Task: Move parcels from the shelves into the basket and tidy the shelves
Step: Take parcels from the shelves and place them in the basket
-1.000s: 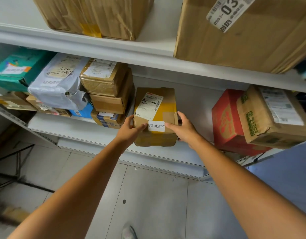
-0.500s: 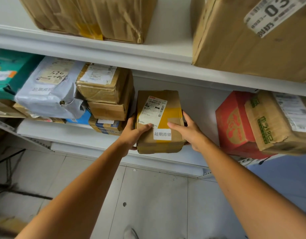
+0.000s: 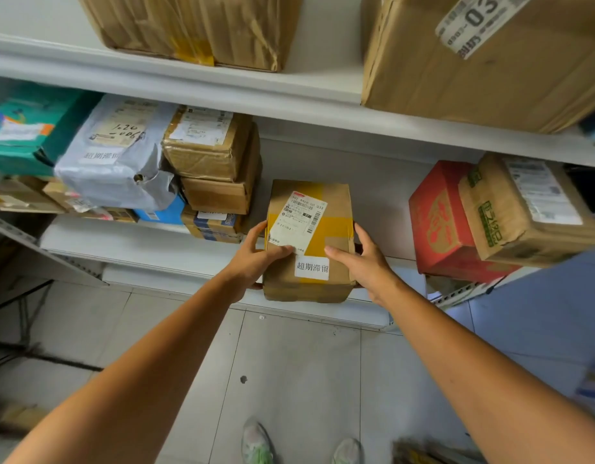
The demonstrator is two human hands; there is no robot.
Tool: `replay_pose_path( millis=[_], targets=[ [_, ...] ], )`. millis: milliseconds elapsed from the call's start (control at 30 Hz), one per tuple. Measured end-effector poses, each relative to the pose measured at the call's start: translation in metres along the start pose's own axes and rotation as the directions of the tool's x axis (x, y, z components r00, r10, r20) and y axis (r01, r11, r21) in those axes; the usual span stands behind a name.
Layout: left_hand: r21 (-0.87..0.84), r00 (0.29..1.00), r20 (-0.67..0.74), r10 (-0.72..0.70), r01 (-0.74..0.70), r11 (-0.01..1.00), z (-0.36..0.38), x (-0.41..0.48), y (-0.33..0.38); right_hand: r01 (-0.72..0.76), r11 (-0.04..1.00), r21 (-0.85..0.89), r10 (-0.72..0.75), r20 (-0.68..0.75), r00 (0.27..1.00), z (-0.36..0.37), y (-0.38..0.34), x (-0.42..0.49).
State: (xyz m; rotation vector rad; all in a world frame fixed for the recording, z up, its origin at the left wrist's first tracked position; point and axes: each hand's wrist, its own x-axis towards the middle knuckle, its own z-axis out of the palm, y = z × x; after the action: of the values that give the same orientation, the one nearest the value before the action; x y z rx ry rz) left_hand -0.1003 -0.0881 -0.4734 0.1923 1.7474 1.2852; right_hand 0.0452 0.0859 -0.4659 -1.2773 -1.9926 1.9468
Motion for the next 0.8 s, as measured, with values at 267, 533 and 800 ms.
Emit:
replay_pose_path(
  millis=[267,533,800],
  targets=[
    [0.007,0.996,-0.083,-0.028,0.028,1.0,0.014,-0.07,-0.021,-0.045,0.999,-0.004,0.045,0.066,0.997,-0.001,0.015,-0.053],
    [-0.07,0.967,-0.253,-0.039,0.022,0.997,0.026,-0.16,-0.039,0.024,0.994,-0.103,0.003,0.256,0.967,0.001,0.006,-0.104],
    [-0.192,0.884,-0.461,-0.077,-0.014,0.981,-0.016,-0.263,-0.047,0.133,0.977,-0.167,-0.036,0.482,0.875,0.064,-0.04,-0.16]
  ],
)
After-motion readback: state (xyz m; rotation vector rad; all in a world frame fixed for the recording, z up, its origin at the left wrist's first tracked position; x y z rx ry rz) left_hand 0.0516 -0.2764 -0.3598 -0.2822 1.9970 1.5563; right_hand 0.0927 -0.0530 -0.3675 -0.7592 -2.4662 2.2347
